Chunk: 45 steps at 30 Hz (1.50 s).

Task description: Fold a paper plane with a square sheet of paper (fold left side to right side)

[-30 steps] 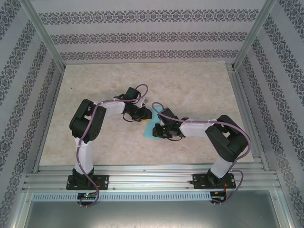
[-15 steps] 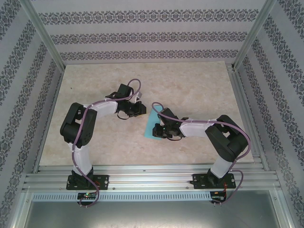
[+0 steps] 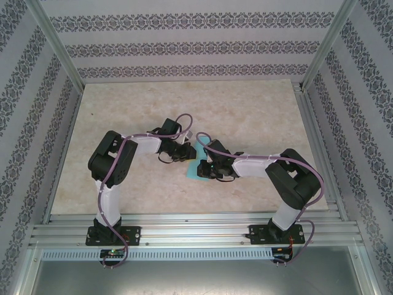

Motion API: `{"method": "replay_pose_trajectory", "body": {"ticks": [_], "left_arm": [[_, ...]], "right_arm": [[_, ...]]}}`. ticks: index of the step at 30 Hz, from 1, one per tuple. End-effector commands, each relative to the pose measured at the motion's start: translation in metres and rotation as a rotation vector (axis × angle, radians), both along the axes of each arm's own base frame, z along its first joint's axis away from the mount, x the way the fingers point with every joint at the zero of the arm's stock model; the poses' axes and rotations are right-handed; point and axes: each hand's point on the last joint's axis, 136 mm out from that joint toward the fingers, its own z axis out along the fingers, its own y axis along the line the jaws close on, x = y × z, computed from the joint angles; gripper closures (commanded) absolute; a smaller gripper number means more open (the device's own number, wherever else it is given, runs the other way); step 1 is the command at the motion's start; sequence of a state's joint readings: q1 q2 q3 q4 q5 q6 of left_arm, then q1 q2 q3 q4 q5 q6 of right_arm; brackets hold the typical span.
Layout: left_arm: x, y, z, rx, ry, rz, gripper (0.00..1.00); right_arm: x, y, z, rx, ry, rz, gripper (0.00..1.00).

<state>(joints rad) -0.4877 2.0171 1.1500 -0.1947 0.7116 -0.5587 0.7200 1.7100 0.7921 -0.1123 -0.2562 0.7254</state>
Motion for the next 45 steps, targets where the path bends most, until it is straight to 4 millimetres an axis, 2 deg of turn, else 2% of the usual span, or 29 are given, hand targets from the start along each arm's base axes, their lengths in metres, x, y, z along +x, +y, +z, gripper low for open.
{"method": "replay_pose_trajectory", "body": {"ticks": [1, 3, 7, 10, 14, 17, 21, 26, 31, 36, 39, 41, 45], "left_arm": [[-0.003, 0.001, -0.010, 0.030, -0.007, 0.003, 0.84], [-0.007, 0.004, -0.016, 0.046, 0.003, 0.004, 0.84], [-0.017, 0.009, -0.020, 0.051, 0.016, 0.021, 0.84], [-0.025, 0.013, -0.019, 0.043, 0.022, 0.057, 0.85], [-0.040, 0.013, -0.017, 0.041, 0.021, 0.092, 0.85], [-0.050, 0.013, -0.019, 0.045, 0.032, 0.102, 0.85], [-0.056, 0.010, -0.019, 0.048, 0.038, 0.096, 0.85], [-0.054, 0.010, -0.015, 0.064, 0.024, 0.090, 0.84], [-0.052, 0.009, -0.011, 0.068, 0.012, 0.085, 0.84], [-0.049, 0.011, 0.001, 0.071, -0.015, 0.083, 0.83], [-0.044, 0.018, 0.019, 0.083, -0.053, 0.081, 0.81], [-0.040, 0.027, 0.037, 0.077, -0.084, 0.094, 0.79], [-0.032, 0.060, 0.077, 0.062, -0.149, 0.162, 0.77]], "right_arm": [[-0.022, -0.022, -0.019, -0.107, 0.063, 0.029, 0.87], [-0.017, -0.020, -0.006, -0.082, 0.032, 0.031, 0.86], [-0.005, -0.018, 0.029, -0.003, -0.043, 0.016, 0.78], [0.000, -0.022, 0.043, 0.019, -0.078, -0.009, 0.74], [0.012, -0.040, 0.041, 0.022, -0.086, -0.078, 0.67], [0.030, -0.051, 0.045, 0.048, -0.117, -0.126, 0.61], [0.054, -0.053, 0.051, 0.095, -0.138, -0.150, 0.54], [0.073, -0.047, 0.048, 0.144, -0.131, -0.149, 0.53], [0.078, -0.029, 0.043, 0.212, -0.112, -0.118, 0.61], [0.074, -0.022, 0.042, 0.224, -0.111, -0.085, 0.82], [0.068, -0.017, 0.043, 0.239, -0.107, -0.050, 0.98], [0.064, -0.012, 0.045, 0.253, -0.106, -0.020, 1.00], [0.054, 0.001, 0.050, 0.284, -0.102, 0.044, 1.00]]}}
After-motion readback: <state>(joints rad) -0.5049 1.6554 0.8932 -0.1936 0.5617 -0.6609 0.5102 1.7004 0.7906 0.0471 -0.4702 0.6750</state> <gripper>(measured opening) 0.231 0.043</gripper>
